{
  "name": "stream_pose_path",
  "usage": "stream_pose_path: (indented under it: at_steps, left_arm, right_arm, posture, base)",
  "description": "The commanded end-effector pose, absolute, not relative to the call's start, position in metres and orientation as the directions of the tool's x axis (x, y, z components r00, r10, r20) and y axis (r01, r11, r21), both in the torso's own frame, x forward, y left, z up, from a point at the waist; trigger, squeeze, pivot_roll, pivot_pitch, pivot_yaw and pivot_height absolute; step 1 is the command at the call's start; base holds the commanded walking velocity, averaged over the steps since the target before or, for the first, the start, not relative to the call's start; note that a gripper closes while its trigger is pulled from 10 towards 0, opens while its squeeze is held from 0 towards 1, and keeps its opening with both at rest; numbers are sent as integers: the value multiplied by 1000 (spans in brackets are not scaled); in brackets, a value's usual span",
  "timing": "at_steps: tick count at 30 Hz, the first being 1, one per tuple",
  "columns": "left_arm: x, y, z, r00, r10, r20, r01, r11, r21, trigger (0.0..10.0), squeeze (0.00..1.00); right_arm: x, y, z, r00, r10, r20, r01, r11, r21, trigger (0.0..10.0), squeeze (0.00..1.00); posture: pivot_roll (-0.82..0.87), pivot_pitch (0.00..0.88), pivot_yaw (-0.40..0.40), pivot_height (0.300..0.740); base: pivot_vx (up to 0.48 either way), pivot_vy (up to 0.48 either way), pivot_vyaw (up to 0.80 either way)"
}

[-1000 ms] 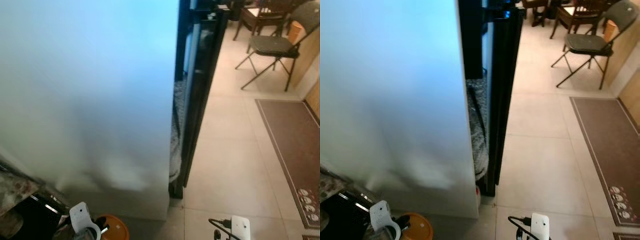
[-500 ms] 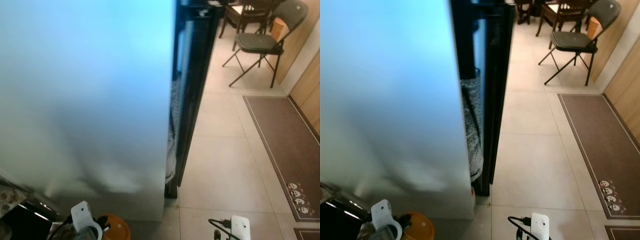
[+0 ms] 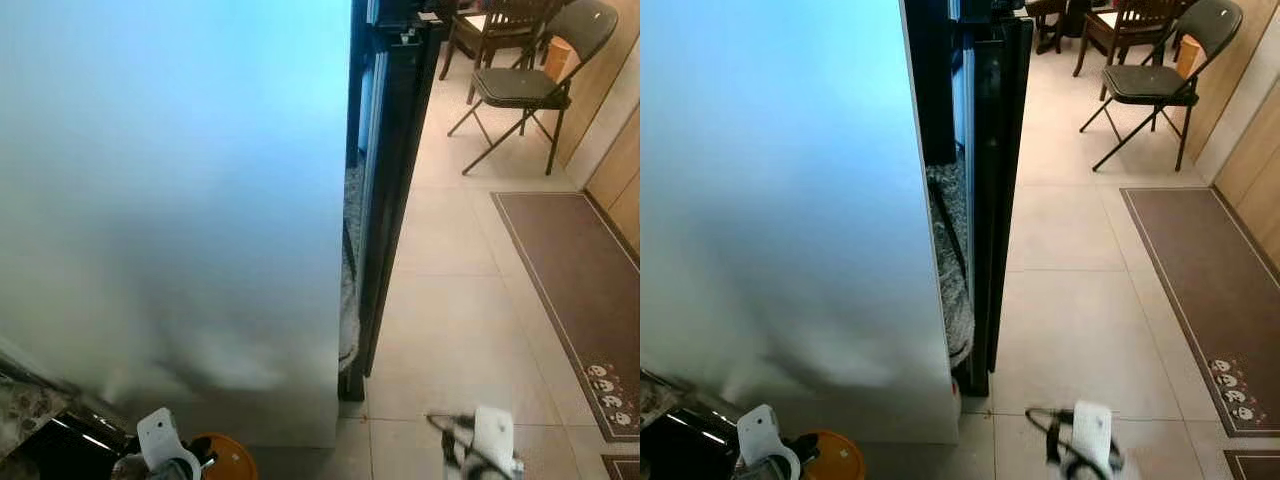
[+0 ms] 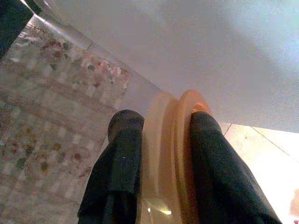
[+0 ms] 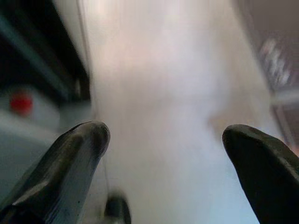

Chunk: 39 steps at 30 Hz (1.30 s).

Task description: Restocking fridge

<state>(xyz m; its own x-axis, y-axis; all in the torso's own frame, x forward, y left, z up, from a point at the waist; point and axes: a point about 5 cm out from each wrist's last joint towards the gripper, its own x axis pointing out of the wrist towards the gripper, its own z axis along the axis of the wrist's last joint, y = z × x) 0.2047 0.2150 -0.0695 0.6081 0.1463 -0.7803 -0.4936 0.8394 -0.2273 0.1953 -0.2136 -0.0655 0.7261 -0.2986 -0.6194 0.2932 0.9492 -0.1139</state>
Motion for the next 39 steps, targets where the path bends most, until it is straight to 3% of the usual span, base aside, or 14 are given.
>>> stream_pose_path:
  at_steps: [1,8,13,21,28,29,30,31,39]
  left_arm:
    - [204,218,-70,599,155,-786,-500,839,-216,10000,0]
    - [204,219,-69,600,156,-785,-496,842,-213,10000,0]
    - [204,220,-69,600,161,-783,-500,840,-211,10000,0]
    - [204,221,-69,600,164,-783,-502,839,-210,10000,0]
    - [205,221,-68,602,165,-781,-505,836,-213,10000,0]
    - [205,221,-68,602,165,-781,-505,836,-213,10000,0]
    - [206,221,-68,602,165,-781,-505,836,-213,10000,0]
    - [206,220,-68,602,164,-781,-505,836,-213,10000,0]
    - [208,218,-67,605,161,-780,-502,837,-216,10000,0]
  right_arm:
    - [213,-218,-51,792,-308,-527,294,949,-114,10000,0]
    - [229,-210,-28,913,-209,-350,184,977,-103,10000,0]
    - [238,-187,-17,961,-8,-277,-12,998,-69,10000,0]
    - [279,-196,25,992,-59,-115,48,994,-99,10000,0]
    - [307,-187,57,999,23,-25,-25,996,-87,10000,0]
    - [308,-187,58,999,26,-30,-29,995,-91,10000,27]
    - [310,-186,59,999,32,-30,-34,995,-88,10000,663]
    - [312,-185,61,999,36,-28,-38,996,-83,10000,1000]
    - [325,-183,68,996,70,-48,-73,994,-80,10000,1000]
  posture:
    - [-41,0,73,740]
    - [-59,0,78,740]
    - [-51,0,75,740]
    - [-52,0,75,740]
    - [-53,0,76,740]
    - [-53,0,76,740]
    - [-53,0,75,740]
    - [-52,0,75,740]
    - [-54,0,77,740]
  base:
    - [0,0,0]
    - [0,0,0]
    - [0,0,0]
    - [0,0,0]
    - [0,0,0]
    - [0,0,0]
    - [0,0,0]
    - [0,0,0]
    - [0,0,0]
